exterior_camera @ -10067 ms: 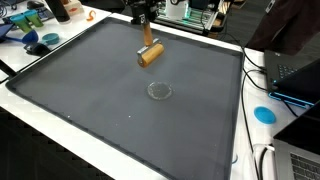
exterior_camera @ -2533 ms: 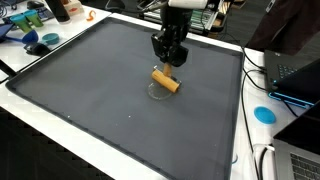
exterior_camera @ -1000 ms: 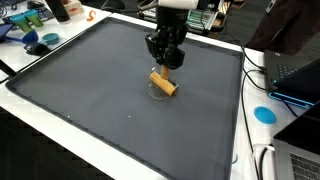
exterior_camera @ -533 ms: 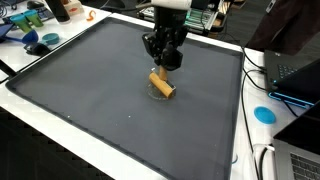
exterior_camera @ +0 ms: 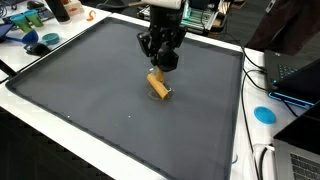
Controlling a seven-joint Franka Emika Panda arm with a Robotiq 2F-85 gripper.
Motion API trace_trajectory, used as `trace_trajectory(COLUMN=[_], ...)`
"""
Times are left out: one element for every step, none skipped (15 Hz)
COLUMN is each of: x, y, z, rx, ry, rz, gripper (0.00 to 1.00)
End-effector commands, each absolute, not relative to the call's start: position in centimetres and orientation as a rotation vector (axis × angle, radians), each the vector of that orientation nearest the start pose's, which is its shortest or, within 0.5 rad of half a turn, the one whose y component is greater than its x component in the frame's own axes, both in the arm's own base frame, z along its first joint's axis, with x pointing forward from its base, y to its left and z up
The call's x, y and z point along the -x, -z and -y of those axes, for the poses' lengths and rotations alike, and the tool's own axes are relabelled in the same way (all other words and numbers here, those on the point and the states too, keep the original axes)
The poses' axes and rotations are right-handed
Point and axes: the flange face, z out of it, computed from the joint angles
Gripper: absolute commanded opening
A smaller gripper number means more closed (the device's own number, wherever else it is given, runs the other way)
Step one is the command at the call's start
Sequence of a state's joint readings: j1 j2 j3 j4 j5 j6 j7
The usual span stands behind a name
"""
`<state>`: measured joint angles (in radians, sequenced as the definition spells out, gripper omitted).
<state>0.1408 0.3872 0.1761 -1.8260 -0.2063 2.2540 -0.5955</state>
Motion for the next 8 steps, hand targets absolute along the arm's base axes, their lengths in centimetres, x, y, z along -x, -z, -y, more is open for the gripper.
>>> trace_trajectory(x=[-63.26,-63.34,-63.45,-63.58,-63.71,-63.79,-63.86,-63.89], y=[-28.42,-28.37,-28.41,-28.49,-28.54,-28.54,-28.47,-28.37], z=[-17.14,-17.10,-17.02,-16.90,-16.76,-16.67,-16.61,-16.56], rx=[2.872,2.877,2.883,2.889,2.896,2.901,2.906,2.907], ry=[0.030,0.029,0.034,0.040,0.043,0.041,0.036,0.030], rz=[1.571,1.567,1.561,1.556,1.546,1.538,1.531,1.526], gripper=[0.23,0.23,0.23,0.23,0.23,0.23,0.23,0.23])
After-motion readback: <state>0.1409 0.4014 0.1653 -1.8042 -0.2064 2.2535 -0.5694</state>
